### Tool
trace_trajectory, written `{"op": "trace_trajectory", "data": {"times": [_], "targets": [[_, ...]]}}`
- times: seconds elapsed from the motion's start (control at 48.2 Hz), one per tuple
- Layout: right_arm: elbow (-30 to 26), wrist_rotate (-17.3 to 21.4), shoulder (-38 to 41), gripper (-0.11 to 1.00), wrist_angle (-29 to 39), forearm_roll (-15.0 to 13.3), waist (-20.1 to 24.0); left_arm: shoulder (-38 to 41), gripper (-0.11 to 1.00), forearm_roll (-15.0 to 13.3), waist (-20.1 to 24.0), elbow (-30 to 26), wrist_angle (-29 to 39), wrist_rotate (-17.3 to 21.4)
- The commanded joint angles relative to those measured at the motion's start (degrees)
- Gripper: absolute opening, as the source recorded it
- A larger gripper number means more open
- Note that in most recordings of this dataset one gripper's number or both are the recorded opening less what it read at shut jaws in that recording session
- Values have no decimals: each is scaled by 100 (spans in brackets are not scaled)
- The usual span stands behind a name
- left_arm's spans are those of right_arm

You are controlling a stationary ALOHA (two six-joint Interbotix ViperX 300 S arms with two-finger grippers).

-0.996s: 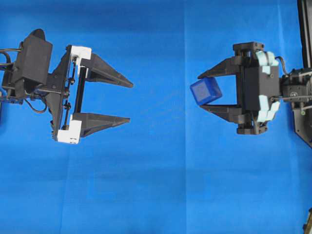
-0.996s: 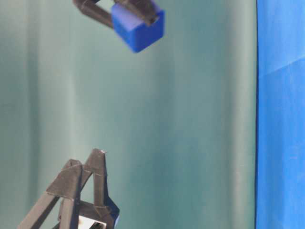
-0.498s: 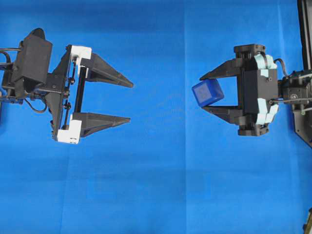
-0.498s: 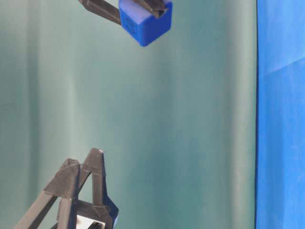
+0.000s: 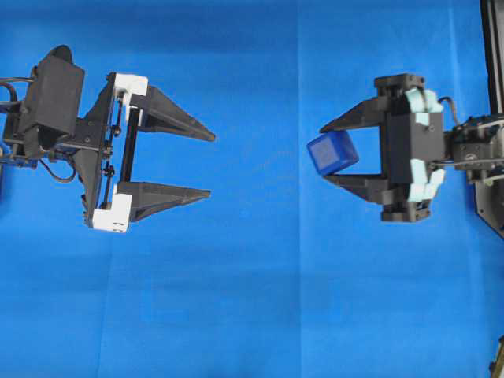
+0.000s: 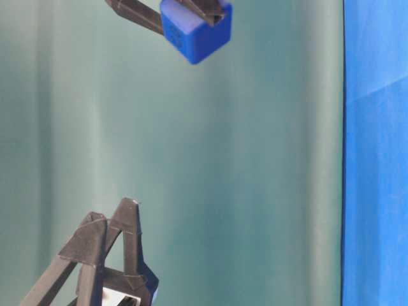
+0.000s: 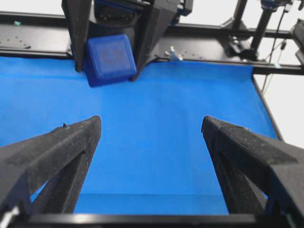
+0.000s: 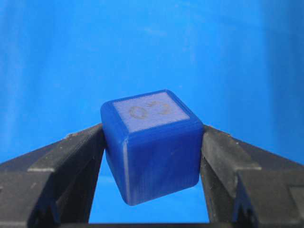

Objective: Handover the blue block to the right arm after grasping it with the left arm, then place it in the designated position.
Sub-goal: 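Lower the held cube toward the table center with the right gripper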

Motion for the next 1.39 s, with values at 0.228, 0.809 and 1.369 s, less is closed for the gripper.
{"op": "trace_trajectory", "data": {"times": [0.228, 0.809, 1.369], "targets": [[-79, 343, 606, 44, -721, 18, 9, -44, 92, 9, 0, -149, -26, -9], [-264, 703, 2593, 44, -2716, 53, -141, 18, 92, 9, 0, -202, -26, -9], [-738, 694, 3981, 44, -3674, 299, -325, 26, 92, 9, -9, -211, -26, -18]]}}
